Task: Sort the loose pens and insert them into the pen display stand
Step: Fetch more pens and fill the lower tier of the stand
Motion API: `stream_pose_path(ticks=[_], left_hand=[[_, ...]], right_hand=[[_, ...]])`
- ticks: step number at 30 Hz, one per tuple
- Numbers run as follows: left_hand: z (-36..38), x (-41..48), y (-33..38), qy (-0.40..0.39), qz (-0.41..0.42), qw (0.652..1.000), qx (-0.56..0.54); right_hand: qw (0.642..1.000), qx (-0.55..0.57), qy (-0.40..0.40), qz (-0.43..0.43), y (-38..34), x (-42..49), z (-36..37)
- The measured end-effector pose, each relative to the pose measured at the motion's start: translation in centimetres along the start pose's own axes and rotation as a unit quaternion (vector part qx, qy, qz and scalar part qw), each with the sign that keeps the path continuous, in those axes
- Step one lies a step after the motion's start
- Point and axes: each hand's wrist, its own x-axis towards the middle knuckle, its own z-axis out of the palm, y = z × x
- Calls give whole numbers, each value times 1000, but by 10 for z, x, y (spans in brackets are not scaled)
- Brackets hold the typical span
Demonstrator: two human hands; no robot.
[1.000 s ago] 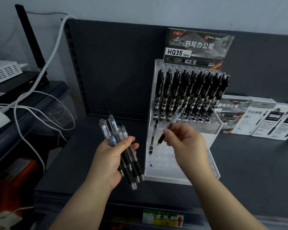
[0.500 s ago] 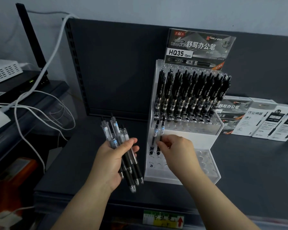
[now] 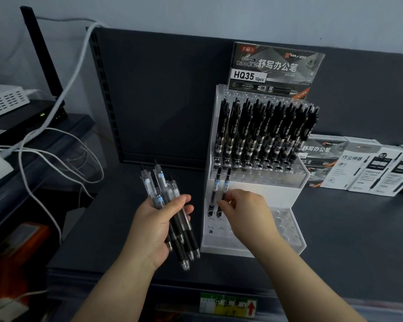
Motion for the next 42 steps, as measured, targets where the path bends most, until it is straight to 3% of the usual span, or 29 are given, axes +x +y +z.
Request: stream_pose_path(ticks=[7, 13, 21, 32, 34, 38, 42], left_hand=[[-2, -1, 2, -2, 6, 1000, -3], [-2, 0, 4, -4, 6, 1000, -6], [-3, -1, 5, -8, 6, 1000, -13], [-1, 0, 6, -38, -22, 997, -57], [1, -1, 8, -55, -33, 996, -67], [5, -3, 9, -98, -34, 993, -65], [7, -5, 9, -102, -11, 994, -30]], right_hand=[[998, 49, 21, 18, 2, -2, -9], [988, 107, 96, -51, -23, 7, -41], [996, 49, 35, -68, -34, 23, -47], [992, 68, 65, -83, -39, 7, -53], [991, 89, 21, -96, -42, -6, -49], [978, 126, -139, -88, -43, -26, -27], [963, 198, -178, -33, -35, -24, -22]])
